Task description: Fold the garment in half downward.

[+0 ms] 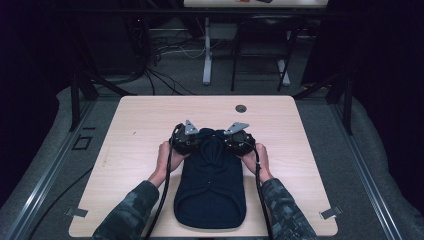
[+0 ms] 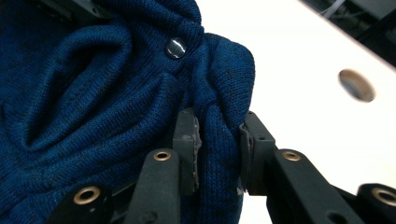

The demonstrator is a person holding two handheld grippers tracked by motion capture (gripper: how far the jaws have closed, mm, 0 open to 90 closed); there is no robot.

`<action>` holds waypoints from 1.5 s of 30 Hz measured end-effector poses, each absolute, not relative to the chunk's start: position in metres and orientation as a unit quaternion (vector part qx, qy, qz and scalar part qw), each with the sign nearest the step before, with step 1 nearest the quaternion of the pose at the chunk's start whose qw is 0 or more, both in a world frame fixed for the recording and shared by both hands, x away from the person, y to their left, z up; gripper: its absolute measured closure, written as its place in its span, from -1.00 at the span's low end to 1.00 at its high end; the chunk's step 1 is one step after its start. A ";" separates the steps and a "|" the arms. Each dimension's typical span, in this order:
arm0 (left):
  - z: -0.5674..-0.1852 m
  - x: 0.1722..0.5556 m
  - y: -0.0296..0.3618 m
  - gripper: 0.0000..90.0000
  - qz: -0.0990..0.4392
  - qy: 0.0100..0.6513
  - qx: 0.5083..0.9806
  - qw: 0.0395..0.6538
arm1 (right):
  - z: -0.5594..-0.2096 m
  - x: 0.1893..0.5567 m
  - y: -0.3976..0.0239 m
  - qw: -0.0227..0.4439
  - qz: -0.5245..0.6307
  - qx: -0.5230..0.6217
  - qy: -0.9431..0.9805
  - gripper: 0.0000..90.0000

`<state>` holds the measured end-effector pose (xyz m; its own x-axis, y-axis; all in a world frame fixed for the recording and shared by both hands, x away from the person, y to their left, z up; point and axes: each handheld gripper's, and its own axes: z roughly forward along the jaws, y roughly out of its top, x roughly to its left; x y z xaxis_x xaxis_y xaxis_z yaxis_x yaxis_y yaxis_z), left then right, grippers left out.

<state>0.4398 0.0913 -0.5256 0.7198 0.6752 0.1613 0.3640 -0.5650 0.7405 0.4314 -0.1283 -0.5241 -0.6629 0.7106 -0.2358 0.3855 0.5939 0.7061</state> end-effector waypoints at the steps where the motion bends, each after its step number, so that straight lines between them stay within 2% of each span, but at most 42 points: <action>1: -0.521 0.438 0.091 0.67 0.226 0.297 0.856 0.357 | -0.522 0.430 -0.128 0.267 0.315 0.315 0.854 0.59; 17: -0.494 0.428 0.096 0.67 0.272 0.260 0.849 0.372 | -0.497 0.417 -0.124 0.337 0.322 0.271 0.843 0.59; 29: -0.466 0.430 0.093 0.66 0.286 0.238 0.853 0.367 | -0.477 0.415 -0.126 0.357 0.333 0.262 0.833 0.59; 38: -0.445 0.419 0.093 0.67 0.347 0.198 0.829 0.392 | -0.456 0.404 -0.127 0.403 0.360 0.237 0.807 0.59; 41: -0.440 0.417 0.093 0.68 0.358 0.192 0.821 0.402 | -0.446 0.402 -0.126 0.417 0.368 0.236 0.797 0.60; 45: -0.443 0.410 0.097 0.68 0.357 0.182 0.821 0.407 | -0.446 0.398 -0.128 0.413 0.378 0.234 0.795 0.61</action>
